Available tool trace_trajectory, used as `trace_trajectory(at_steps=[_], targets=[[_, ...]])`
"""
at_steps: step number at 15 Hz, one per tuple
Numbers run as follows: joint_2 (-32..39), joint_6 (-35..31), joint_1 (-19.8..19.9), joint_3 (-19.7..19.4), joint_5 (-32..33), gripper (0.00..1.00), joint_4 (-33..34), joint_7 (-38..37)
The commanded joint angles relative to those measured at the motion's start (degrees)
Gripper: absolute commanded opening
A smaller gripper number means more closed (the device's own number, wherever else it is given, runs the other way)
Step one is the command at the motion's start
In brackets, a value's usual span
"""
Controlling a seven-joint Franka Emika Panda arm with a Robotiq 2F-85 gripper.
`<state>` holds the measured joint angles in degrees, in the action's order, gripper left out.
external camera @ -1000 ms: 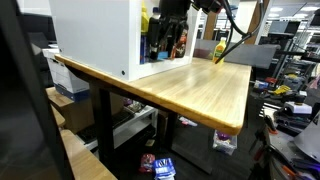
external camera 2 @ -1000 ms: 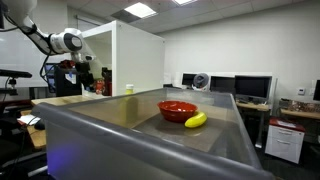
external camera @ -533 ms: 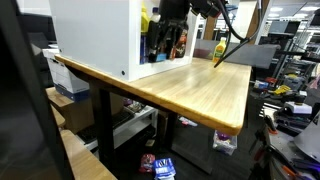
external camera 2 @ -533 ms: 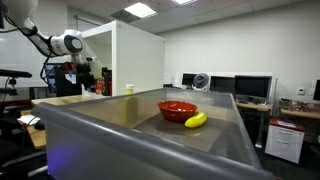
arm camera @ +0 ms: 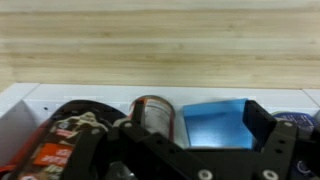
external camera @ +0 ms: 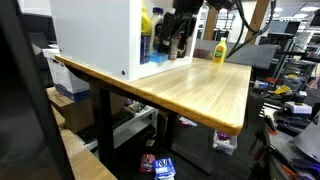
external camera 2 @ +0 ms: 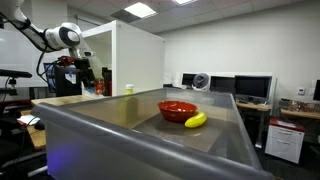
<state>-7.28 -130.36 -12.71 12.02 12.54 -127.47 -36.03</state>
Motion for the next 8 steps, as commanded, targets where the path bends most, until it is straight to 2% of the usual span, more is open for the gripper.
trace_trajectory(at_steps=[1, 8], targets=[[-12.29, 3.40, 1.67, -1.24, -5.93, 1.00, -7.75, 4.19], [-22.16, 9.55, 5.33, -2.96, -10.33, 1.00, -11.17, 7.19]])
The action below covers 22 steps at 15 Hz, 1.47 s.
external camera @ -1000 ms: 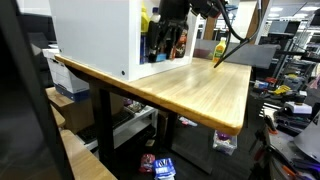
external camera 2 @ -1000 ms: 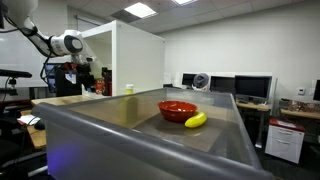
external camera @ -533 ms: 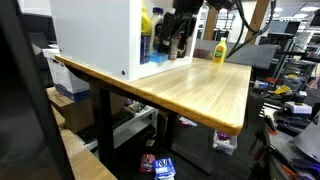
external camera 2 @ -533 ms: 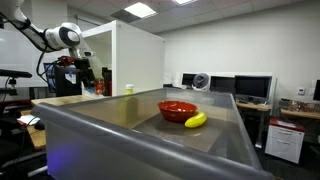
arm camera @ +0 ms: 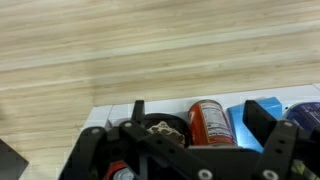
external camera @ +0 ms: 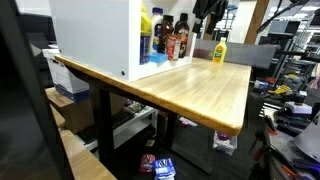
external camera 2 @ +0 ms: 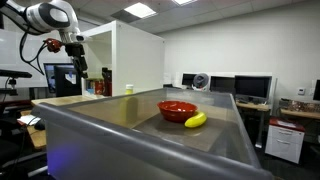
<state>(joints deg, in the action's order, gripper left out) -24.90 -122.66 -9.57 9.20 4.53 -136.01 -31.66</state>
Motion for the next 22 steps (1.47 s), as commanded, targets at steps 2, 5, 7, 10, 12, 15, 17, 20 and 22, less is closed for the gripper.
trace_trajectory(at_steps=[2, 5, 7, 10, 12, 15, 17, 20, 22], targets=[[-5.57, 3.50, 3.61, -0.48, -2.38, 1.00, -2.95, 2.59], [-5.93, 6.01, 5.95, -0.77, -1.35, 1.00, -3.24, 2.14], [-5.60, 5.02, 6.79, -1.23, -1.02, 1.00, -3.75, 3.52], [-3.78, 3.23, 7.09, -1.95, -2.40, 0.73, -4.02, 5.78], [-2.91, 0.17, 6.97, -1.94, -3.96, 0.62, -4.66, 4.81], [-1.09, -4.02, 6.54, -1.70, -6.97, 0.45, -5.45, 4.09], [0.49, -7.22, 6.36, -1.26, -8.93, 0.35, -5.87, 3.42], [3.19, -10.10, 5.87, -0.06, -9.82, 0.19, -5.47, 3.54], [4.82, -11.97, 5.11, 0.36, -10.84, 0.09, -5.08, 4.45]])
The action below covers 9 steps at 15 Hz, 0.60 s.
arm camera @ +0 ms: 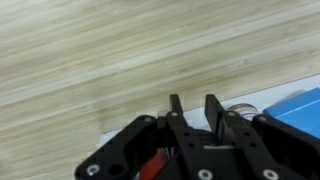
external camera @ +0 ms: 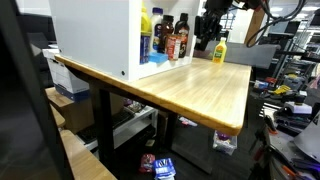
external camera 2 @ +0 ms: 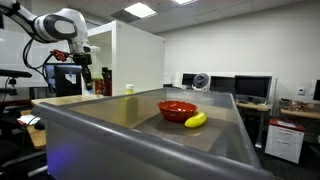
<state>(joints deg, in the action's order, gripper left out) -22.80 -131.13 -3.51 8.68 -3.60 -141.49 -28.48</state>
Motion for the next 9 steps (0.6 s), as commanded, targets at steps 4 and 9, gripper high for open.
trace_trajectory(at_steps=[4, 9], targets=[[5.33, -8.91, -2.87, 1.12, -4.46, 0.00, 0.42, 3.95], [6.61, -14.24, -4.11, 1.06, -4.53, 0.00, 0.28, 6.56]])
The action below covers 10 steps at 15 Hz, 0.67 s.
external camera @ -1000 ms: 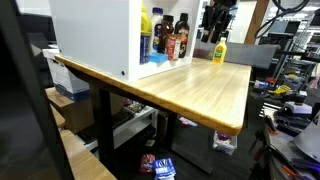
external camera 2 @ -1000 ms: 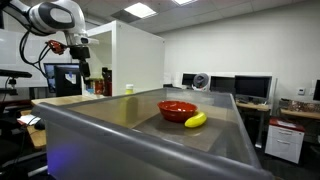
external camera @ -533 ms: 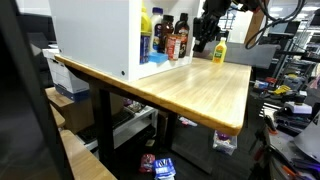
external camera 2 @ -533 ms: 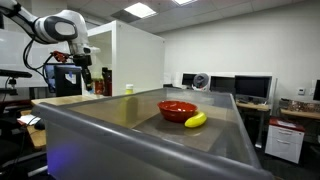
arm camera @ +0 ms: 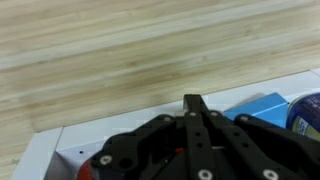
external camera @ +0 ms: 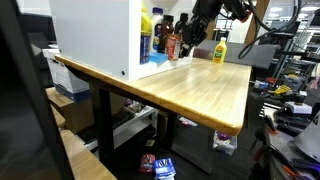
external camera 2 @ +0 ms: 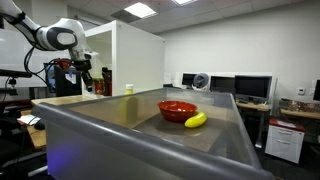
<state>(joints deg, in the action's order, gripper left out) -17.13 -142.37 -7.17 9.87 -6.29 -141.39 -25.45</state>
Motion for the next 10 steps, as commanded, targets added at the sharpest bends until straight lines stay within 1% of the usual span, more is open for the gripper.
trace_trajectory(at_steps=[1, 7, 9, 10], targets=[[1.22, -3.93, -0.64, -0.30, -2.13, 0.00, 0.10, 4.26], [1.82, -6.75, -1.29, -0.66, -3.11, 0.00, -0.24, 6.42], [2.09, -9.45, -2.44, -1.26, -5.19, 0.00, -0.67, 9.54], [2.18, -10.12, -2.42, -1.12, -5.16, 0.00, -0.75, 9.91]])
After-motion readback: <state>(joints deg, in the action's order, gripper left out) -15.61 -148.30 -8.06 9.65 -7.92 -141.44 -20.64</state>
